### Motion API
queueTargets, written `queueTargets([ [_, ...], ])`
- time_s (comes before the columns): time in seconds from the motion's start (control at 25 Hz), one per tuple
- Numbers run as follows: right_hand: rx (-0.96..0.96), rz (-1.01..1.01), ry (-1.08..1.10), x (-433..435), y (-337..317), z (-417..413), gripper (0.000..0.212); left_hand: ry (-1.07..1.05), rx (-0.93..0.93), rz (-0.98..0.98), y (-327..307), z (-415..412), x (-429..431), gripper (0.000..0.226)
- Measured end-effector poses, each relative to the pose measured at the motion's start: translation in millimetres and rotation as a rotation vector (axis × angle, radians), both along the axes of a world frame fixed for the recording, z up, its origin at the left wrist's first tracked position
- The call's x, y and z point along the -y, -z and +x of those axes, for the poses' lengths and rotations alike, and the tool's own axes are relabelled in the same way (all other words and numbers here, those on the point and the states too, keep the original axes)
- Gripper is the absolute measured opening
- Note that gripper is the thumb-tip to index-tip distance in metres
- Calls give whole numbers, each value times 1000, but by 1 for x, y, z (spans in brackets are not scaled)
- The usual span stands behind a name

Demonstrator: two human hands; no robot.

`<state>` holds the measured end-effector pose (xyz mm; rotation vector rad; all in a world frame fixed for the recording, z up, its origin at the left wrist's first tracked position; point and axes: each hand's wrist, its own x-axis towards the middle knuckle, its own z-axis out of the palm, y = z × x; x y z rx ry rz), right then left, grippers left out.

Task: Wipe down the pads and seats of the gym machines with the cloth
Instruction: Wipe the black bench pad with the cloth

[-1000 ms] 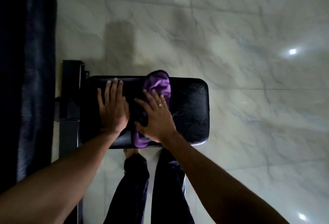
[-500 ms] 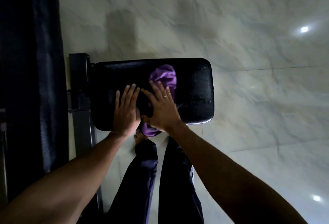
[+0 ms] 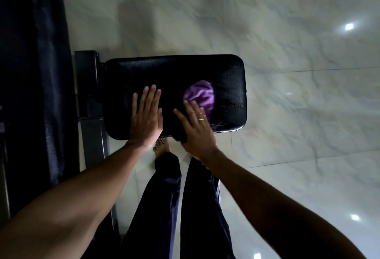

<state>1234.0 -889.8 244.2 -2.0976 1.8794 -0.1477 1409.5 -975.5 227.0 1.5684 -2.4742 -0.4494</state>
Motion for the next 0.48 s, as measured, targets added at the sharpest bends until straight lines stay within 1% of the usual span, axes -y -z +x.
queueTargets([
  [0.08,20,15,-67,9,1,27,91,9,26,-1,1,2,-1,55],
  [0.12,21,23,-100,12,1,26,87,13,30,-2,1,2,-1,56],
  [0.16,9,16,-132,11,0,18,86,19,22,-2,1,2,1,56],
  [0.24,-39,-29,-139,-2,2,-14,93,15,0,-9,0,1,0,54],
  [0.32,-100,-45,-9,-23,3,-60,100,-3,1,-12,-2,-1,0,53],
  [0.36,-132,-44,67,-34,0,-82,100,3,-2,-10,-3,-4,-1,53],
  [0.44,-143,-25,175,-46,-7,-105,95,87,-24,-15,-4,-15,-4,56],
  [0.48,-120,0,185,-44,-8,-104,97,140,-35,-21,-6,-22,-6,57],
])
